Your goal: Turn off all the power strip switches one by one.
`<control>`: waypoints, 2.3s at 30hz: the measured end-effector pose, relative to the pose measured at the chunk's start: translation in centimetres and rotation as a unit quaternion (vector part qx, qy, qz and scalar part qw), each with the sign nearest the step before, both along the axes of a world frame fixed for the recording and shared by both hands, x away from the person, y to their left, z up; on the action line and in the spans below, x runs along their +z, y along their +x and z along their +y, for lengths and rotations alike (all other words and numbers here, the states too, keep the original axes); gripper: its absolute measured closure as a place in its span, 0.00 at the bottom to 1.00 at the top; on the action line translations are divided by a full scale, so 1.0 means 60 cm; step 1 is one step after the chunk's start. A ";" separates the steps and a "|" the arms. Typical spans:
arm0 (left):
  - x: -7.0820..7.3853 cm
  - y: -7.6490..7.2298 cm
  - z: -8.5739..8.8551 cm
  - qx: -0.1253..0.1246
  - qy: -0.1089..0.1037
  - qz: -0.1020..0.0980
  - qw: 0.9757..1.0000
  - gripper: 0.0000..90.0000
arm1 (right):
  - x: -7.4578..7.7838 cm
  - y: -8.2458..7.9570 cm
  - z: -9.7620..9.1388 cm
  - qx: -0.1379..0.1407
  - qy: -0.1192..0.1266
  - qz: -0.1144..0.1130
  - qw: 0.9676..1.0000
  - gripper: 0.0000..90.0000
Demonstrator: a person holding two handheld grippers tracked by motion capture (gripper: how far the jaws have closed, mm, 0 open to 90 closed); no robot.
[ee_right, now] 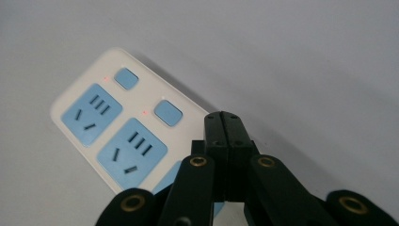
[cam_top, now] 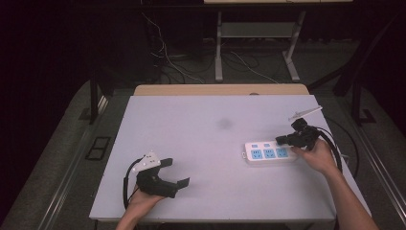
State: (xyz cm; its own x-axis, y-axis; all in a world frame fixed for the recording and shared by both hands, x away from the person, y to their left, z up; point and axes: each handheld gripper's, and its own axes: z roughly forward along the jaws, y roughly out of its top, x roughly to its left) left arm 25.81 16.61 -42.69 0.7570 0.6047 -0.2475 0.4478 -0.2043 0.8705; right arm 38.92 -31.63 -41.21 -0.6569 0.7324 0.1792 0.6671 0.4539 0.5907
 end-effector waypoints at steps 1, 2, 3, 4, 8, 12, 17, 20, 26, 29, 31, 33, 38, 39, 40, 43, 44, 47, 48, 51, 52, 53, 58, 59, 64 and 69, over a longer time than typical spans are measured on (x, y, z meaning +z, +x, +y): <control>0.000 0.000 0.000 0.000 0.000 0.000 1.000 0.00 | 0.000 0.000 0.000 0.000 0.000 0.000 1.000 1.00; 0.000 0.000 -0.001 0.000 0.001 0.001 1.000 0.00 | 0.000 0.000 0.001 0.001 -0.001 -0.002 1.000 1.00; -0.001 0.000 -0.002 0.000 0.002 0.002 1.000 0.00 | 0.001 0.000 0.003 0.002 -0.007 -0.003 1.000 1.00; -0.001 0.000 -0.002 -0.002 0.004 0.001 1.000 0.00 | 0.002 0.000 0.005 0.001 -0.010 -0.004 1.000 1.00; -0.002 0.000 -0.003 -0.003 0.008 0.002 1.000 0.00 | 0.003 0.000 0.007 0.002 -0.009 -0.001 1.000 1.00; -0.002 0.001 -0.002 -0.002 0.005 0.003 1.000 0.00 | 0.016 -0.003 0.013 0.010 -0.006 -0.006 1.000 1.00; -0.002 0.001 -0.002 -0.001 0.003 0.002 1.000 0.00 | 0.036 -0.004 0.016 0.013 0.008 -0.013 1.000 1.00; -0.002 0.001 -0.001 0.000 0.003 0.002 1.000 0.00 | 0.052 -0.004 0.017 0.016 0.014 -0.018 1.000 1.00; -0.002 0.002 -0.001 -0.001 0.004 0.002 1.000 0.00 | 0.070 -0.004 0.024 0.024 0.016 -0.021 0.999 1.00; -0.002 0.001 -0.001 -0.001 0.003 0.002 1.000 0.00 | 0.074 -0.004 0.030 0.032 0.013 -0.021 0.999 1.00; -0.002 0.001 0.000 0.000 0.003 0.002 1.000 0.00 | 0.076 -0.003 0.034 0.035 0.012 -0.020 0.999 1.00; -0.001 0.001 0.000 0.000 0.003 0.001 1.000 0.00 | 0.077 -0.002 0.039 0.036 0.012 -0.018 0.999 1.00; -0.001 0.001 0.001 -0.001 -0.004 0.000 1.000 0.00 | 0.077 0.001 0.045 0.042 0.011 -0.016 0.999 1.00; 0.000 0.001 0.002 0.000 -0.004 0.000 1.000 0.00 | 0.076 0.001 0.046 0.043 0.011 -0.016 0.999 1.00; -0.001 0.001 0.002 0.000 -0.004 0.000 1.000 0.00 | 0.075 0.002 0.048 0.043 0.011 -0.016 0.999 1.00; 0.000 0.001 0.002 0.000 -0.003 0.000 1.000 0.00 | 0.073 0.003 0.053 0.046 0.009 -0.012 0.999 1.00; 0.000 0.001 0.002 -0.001 -0.003 0.000 1.000 0.00 | 0.072 0.003 0.054 0.046 0.009 -0.011 0.999 1.00; 0.000 0.001 0.001 -0.001 -0.002 -0.001 1.000 0.00 | 0.069 0.004 0.058 0.050 0.009 -0.008 0.999 1.00; 0.000 0.001 0.001 -0.001 -0.002 -0.001 1.000 0.00 | 0.068 0.005 0.059 0.050 0.007 -0.006 0.999 1.00; 0.000 0.001 0.002 0.000 -0.003 -0.001 1.000 0.00 | 0.065 0.006 0.060 0.051 0.007 -0.005 0.999 1.00; 0.000 0.001 0.002 0.000 -0.003 -0.001 1.000 0.00 | 0.064 0.007 0.060 0.051 0.007 -0.004 0.999 1.00; 0.000 0.001 0.002 0.000 -0.003 -0.001 1.000 0.00 | 0.062 0.008 0.060 0.051 0.007 -0.004 0.999 1.00; 0.000 0.001 0.001 0.000 -0.002 -0.001 1.000 0.00 | 0.054 0.010 0.063 0.052 0.008 0.002 0.999 1.00; 0.000 0.001 0.001 0.000 -0.002 -0.001 1.000 0.00 | 0.052 0.011 0.063 0.052 0.009 0.003 0.999 1.00; 0.001 0.000 0.002 0.000 0.000 -0.003 1.000 0.00 | 0.043 0.012 0.064 0.053 0.008 0.008 0.999 1.00; 0.001 0.000 0.001 0.000 0.001 -0.004 1.000 0.00 | 0.033 0.014 0.062 0.050 0.010 0.012 0.999 1.00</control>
State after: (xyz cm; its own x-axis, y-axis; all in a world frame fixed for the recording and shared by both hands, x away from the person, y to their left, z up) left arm 25.80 16.70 -42.63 0.7587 0.6058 -0.2397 0.4403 -0.2055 0.8740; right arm 39.76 -27.89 -39.26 -0.7221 0.6592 0.2097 0.6331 0.5076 0.5844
